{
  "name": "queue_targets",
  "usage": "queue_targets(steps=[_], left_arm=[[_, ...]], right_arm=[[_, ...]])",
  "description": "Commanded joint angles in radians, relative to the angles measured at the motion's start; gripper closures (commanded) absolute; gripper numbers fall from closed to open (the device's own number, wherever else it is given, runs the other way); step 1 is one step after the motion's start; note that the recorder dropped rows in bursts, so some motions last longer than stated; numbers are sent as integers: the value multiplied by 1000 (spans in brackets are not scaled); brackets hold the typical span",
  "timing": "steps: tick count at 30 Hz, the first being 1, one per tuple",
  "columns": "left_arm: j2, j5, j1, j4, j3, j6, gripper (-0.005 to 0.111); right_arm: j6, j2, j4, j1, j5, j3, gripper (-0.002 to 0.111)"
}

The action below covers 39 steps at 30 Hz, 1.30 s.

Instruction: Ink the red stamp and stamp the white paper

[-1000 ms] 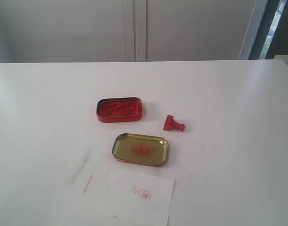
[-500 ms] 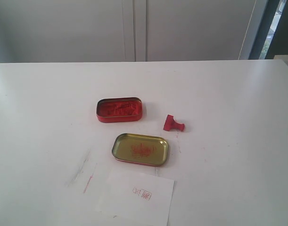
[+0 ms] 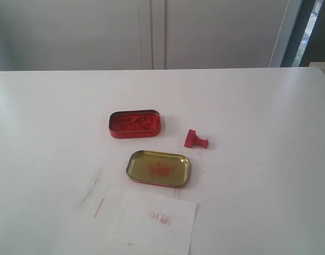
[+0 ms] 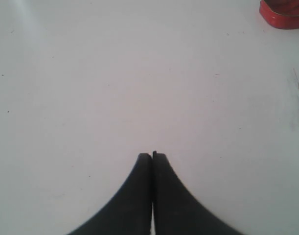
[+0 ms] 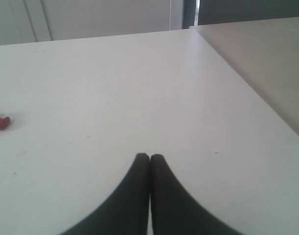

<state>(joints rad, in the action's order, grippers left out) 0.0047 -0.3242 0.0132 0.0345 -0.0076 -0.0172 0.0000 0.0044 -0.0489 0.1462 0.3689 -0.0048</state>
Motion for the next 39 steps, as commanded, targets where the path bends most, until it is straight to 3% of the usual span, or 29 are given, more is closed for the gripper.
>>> queue_targets(steps=[1, 39], left_arm=[[-5, -9, -2, 2, 8, -4, 107], [-5, -9, -2, 2, 8, -4, 107]], right_arm=[[0, -4, -1, -27, -14, 5, 108], [0, -4, -1, -47, -12, 5, 108]])
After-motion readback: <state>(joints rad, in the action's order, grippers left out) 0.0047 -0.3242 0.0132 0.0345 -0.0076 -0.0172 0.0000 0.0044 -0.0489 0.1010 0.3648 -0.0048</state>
